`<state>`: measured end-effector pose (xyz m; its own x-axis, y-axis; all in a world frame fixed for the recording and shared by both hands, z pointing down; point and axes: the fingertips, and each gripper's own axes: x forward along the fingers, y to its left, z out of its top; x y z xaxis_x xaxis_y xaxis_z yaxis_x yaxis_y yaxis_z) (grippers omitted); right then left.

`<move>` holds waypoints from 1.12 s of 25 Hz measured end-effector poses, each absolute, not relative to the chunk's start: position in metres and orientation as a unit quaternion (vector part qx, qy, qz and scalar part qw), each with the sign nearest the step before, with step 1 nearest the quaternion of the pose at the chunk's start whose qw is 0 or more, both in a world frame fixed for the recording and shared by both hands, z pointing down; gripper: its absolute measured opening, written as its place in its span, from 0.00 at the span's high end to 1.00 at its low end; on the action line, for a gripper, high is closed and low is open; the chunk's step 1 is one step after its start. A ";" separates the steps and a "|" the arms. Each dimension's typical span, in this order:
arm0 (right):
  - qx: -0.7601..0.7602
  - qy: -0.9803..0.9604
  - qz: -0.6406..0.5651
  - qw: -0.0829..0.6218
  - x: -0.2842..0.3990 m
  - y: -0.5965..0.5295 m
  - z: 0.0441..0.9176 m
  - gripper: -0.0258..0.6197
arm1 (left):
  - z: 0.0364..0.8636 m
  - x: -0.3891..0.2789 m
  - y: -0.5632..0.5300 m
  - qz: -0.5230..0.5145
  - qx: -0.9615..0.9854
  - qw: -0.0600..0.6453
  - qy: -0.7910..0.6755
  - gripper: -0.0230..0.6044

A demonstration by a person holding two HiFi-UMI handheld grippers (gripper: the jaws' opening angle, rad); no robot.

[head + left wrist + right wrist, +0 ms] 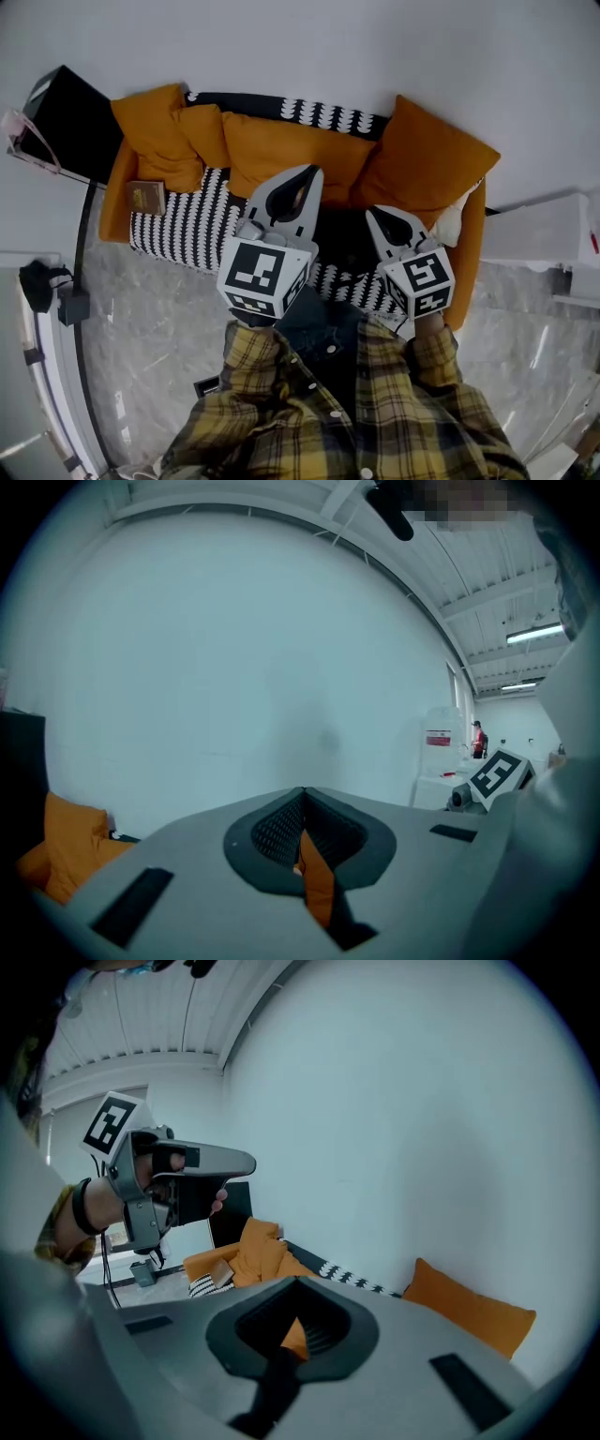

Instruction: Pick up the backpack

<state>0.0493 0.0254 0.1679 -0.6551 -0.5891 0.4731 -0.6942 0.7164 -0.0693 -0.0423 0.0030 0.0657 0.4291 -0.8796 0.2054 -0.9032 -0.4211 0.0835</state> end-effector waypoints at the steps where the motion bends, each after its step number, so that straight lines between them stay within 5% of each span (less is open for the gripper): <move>1: 0.361 -0.900 0.119 0.215 0.051 0.024 0.167 0.94 | 0.065 -0.040 -0.001 0.067 0.843 0.090 -0.525 0.93; 28: 0.420 -0.857 0.174 0.243 0.071 0.010 0.222 0.94 | 0.148 -0.019 -0.026 0.130 0.875 0.161 -0.437 0.93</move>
<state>0.0710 0.0095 0.2221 -0.5300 -0.6350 0.5620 -0.8038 0.5874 -0.0945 -0.0190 -0.0258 0.1484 0.5838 -0.7238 0.3678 -0.8072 -0.5660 0.1674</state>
